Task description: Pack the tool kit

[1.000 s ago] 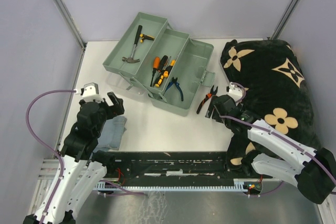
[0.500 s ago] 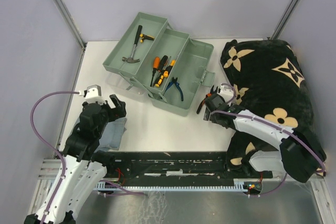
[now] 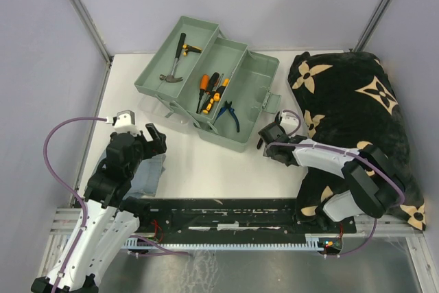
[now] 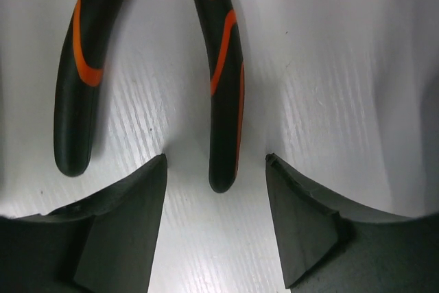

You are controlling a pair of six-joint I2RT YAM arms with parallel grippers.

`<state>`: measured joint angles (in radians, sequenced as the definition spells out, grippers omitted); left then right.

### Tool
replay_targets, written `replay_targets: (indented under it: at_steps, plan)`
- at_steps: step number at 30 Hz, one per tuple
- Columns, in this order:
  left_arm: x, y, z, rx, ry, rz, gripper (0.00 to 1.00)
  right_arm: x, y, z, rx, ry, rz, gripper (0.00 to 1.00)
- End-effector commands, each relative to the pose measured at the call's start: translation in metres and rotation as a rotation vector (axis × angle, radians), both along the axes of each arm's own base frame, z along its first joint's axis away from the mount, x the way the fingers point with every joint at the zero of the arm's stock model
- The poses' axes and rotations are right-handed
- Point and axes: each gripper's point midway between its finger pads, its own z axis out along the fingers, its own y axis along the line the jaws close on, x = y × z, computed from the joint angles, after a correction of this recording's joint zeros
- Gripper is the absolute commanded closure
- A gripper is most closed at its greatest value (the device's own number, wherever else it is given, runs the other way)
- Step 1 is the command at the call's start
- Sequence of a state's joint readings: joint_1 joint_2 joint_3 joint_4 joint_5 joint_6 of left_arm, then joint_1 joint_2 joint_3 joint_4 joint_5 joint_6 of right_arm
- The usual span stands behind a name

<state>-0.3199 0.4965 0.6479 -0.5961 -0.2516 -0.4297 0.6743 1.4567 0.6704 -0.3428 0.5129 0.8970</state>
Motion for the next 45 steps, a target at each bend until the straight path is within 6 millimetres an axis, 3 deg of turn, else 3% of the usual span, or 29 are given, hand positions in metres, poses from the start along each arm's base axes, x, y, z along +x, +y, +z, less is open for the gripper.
replay_targets:
  at_steps: [1, 10, 17, 21, 30, 45]
  plan:
    - [0.005, -0.005, 0.009, -0.048, -0.038, 0.002, 0.05, 0.009, -0.010, -0.008, -0.032, -0.034, -0.077, 0.35]
    - [0.005, -0.006, 0.007, -0.047, -0.030, -0.003, 0.05, 0.007, -0.019, -0.040, 0.004, 0.038, -0.123, 0.45]
    - [0.005, -0.006, 0.007, -0.048, -0.031, -0.005, 0.05, 0.009, -0.018, -0.042, -0.022, 0.076, -0.120, 0.54]
    - [0.005, -0.006, 0.007, -0.048, -0.030, -0.004, 0.05, 0.008, -0.018, -0.035, -0.010, 0.058, -0.115, 0.63]
    - [0.006, -0.006, 0.007, -0.048, -0.029, -0.005, 0.05, 0.005, -0.019, -0.017, 0.022, 0.015, -0.086, 0.97]
    - [0.006, -0.007, 0.005, -0.048, -0.022, -0.005, 0.05, -0.005, -0.018, 0.031, 0.115, -0.084, -0.009, 0.98]
